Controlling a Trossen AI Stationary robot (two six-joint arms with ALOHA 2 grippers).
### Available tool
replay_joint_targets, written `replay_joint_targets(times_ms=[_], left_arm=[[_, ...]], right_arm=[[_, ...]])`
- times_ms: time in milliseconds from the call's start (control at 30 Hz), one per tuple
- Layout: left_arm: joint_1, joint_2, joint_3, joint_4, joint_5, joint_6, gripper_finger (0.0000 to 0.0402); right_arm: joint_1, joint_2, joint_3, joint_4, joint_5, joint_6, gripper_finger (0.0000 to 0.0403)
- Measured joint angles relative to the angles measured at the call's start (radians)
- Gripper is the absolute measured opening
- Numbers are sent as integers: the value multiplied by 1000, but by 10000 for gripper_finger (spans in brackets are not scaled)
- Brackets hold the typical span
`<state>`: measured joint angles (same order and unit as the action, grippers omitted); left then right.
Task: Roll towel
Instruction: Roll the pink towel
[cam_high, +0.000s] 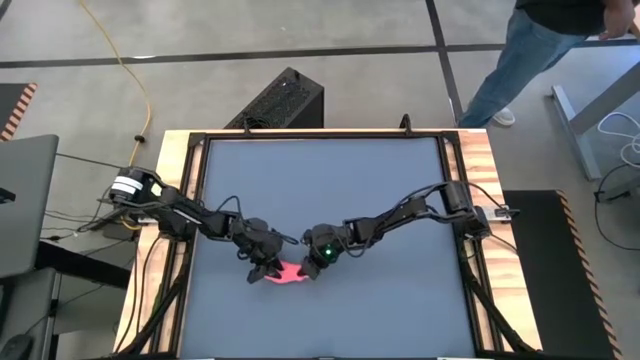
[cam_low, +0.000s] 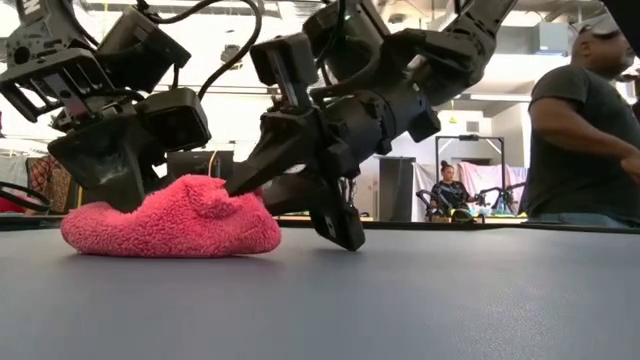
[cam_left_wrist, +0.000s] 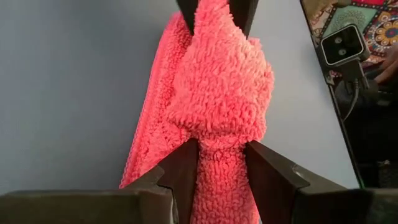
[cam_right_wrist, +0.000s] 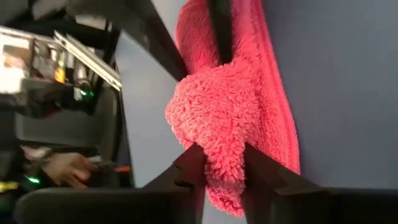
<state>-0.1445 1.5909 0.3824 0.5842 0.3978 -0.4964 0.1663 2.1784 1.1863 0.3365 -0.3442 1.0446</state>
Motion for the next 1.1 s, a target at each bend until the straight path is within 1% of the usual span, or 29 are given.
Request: replay_joint_targets(times_ms=[133,233,300,367,467,567,633,667,767,833,933,1033,1067,1100], left_arm=[[4,-3,0,-4,-1,1,128],[6,-3,0,-25,-6,2,128],[6,-3,1,-43,-15,3,128],[6,-3,1,-50,-18,2,128],[6,-3,1,-50,-23,-3,128],[6,-3,1,-50,-37,-19,128],[6,-3,1,-50,-40,-23,128],[6,-3,1,-50,-40,-27,128],[7,-3,1,-50,-41,-39,128],[7,-3,1,-50,-44,-44,128],[7,-3,0,-48,-44,-54,128],[7,-3,3,-49,-44,-62,128],[7,-3,3,-49,-43,-65,128],[8,-3,5,-50,-40,-67,128]], right_arm=[[-26,-6,1,-12,-81,53,147],[-25,-36,0,-49,-97,89,174],[-24,-70,0,-111,-87,92,183],[-20,-107,-4,-217,-63,70,185],[-13,-170,-6,-369,12,12,180],[-4,-235,-8,-460,143,-72,172],[12,-265,-7,-442,219,-142,167],[19,-278,-7,-425,240,-178,164],[43,-292,-4,-281,253,-263,153],[56,-289,-4,-172,248,-292,137],[57,-258,-1,-57,238,-309,93],[49,-209,-2,-48,224,-309,34],[45,-189,-3,-35,213,-308,20],[43,-170,-3,-22,200,-305,14]])
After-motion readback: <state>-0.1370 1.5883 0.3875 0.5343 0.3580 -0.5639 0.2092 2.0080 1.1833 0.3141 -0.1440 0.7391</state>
